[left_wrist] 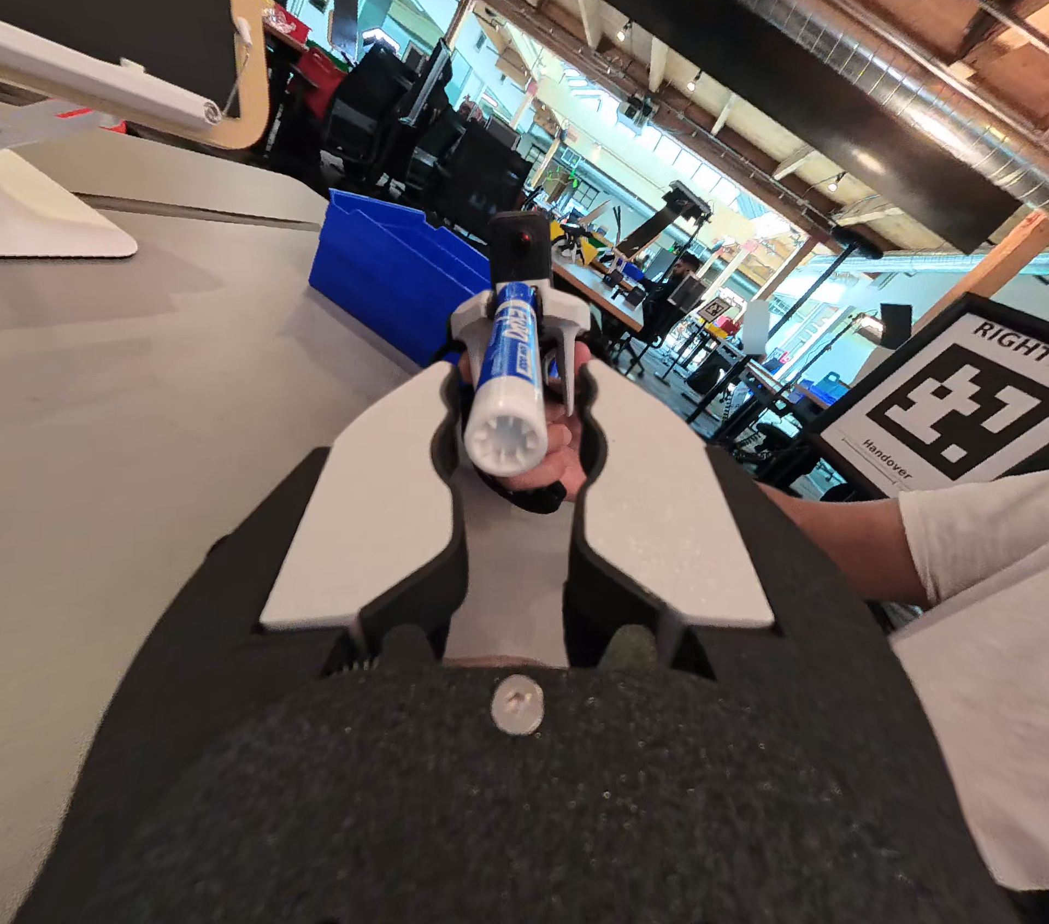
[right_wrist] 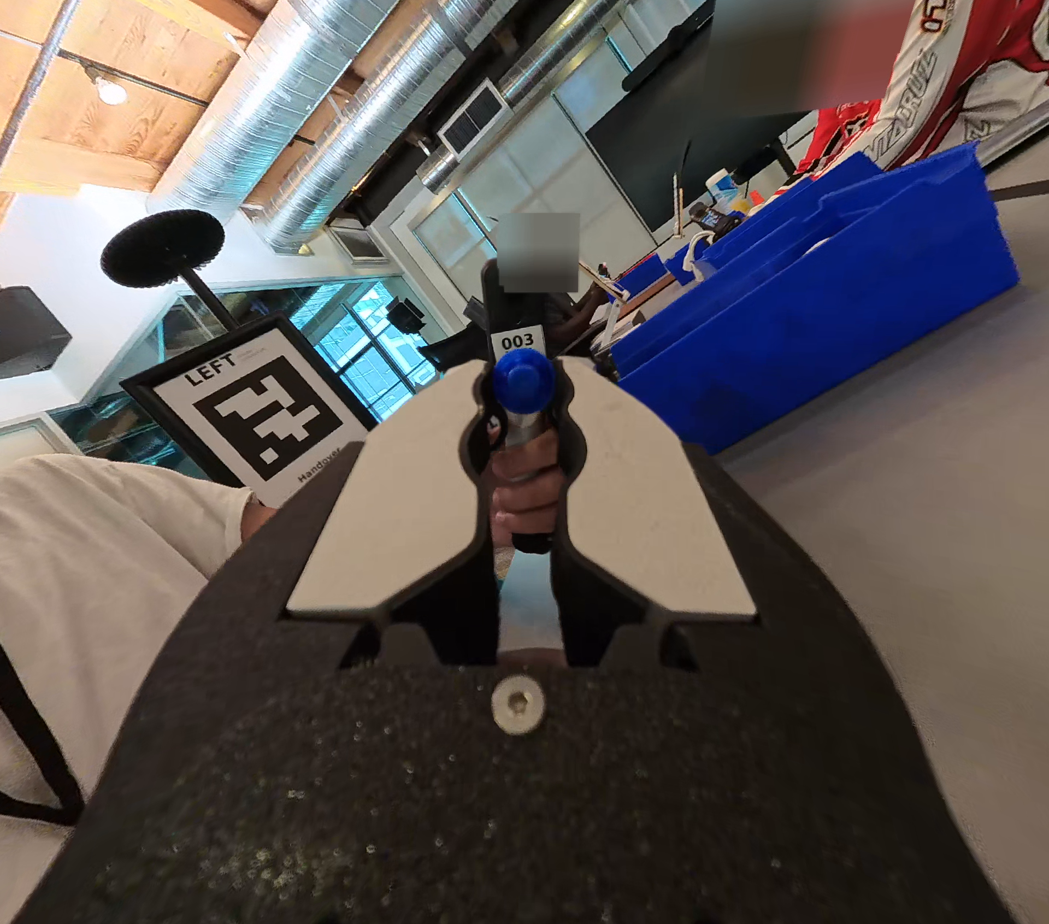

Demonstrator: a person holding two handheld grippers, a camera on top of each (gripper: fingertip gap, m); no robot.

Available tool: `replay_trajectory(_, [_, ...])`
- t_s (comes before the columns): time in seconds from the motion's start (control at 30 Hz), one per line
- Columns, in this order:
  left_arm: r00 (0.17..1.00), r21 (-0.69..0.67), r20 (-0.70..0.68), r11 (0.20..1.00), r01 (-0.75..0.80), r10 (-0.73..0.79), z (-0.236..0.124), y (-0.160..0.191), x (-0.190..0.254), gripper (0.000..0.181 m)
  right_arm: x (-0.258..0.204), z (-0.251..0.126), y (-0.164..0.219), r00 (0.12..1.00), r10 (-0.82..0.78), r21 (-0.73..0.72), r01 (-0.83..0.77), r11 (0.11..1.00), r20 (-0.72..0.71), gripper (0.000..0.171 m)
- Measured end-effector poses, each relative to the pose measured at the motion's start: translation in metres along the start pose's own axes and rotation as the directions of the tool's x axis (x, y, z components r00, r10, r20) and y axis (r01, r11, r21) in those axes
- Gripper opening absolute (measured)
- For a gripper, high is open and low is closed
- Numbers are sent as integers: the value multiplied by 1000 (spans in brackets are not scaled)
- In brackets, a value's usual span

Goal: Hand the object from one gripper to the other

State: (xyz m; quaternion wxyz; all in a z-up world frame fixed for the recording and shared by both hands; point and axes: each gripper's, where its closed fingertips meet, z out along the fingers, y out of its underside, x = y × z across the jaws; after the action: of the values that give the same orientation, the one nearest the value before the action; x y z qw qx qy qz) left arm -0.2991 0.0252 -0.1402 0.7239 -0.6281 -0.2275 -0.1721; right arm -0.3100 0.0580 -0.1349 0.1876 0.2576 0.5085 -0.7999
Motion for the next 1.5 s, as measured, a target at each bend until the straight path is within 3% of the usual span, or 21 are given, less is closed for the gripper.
replay_trajectory(0.07, [1000,-13,1,1000,-16,16,1,4,0,20,-1,3,4,1000,5,-9,-5,1000,10,19])
replay_trajectory(0.37, [999,32,21,999,-44,43,-7,-6,-2,20,3,7,19,1000,23,-91,-23,996,-1,20])
replay_trajectory(0.47, [985,-1,80,988,-153,153,-8,-7,-3,20,12,4,21,998,20,-125,-27,992,-57,23])
replay_trajectory(0.5, [967,-21,127,975,-220,220,-10,-9,-6,20,19,1,20,994,-8,-137,-6,991,-107,33])
replay_trajectory(0.6, [829,-187,286,877,-443,480,-18,-10,-20,20,35,-8,12,958,-121,-180,75,981,-261,66])
replay_trajectory(0.7, [558,-406,367,668,-624,744,-26,-12,-32,20,45,-10,18,893,-254,-309,139,941,-371,98])
replay_trajectory(0.77, [400,-506,353,532,-679,846,-27,-11,-34,20,41,-2,27,876,-300,-374,153,915,-378,109])
replay_trajectory(0.9, [210,-620,250,323,-715,945,-19,5,-34,20,26,19,39,872,-341,-409,184,894,-353,114])
replay_trajectory(1.13, [36,-689,153,133,-712,988,-4,23,-28,20,26,27,48,852,-379,-439,203,875,-362,118])
replay_trajectory(1.5, [-44,-705,125,58,-707,991,2,28,-24,21,27,26,51,834,-443,-473,262,841,-327,128])
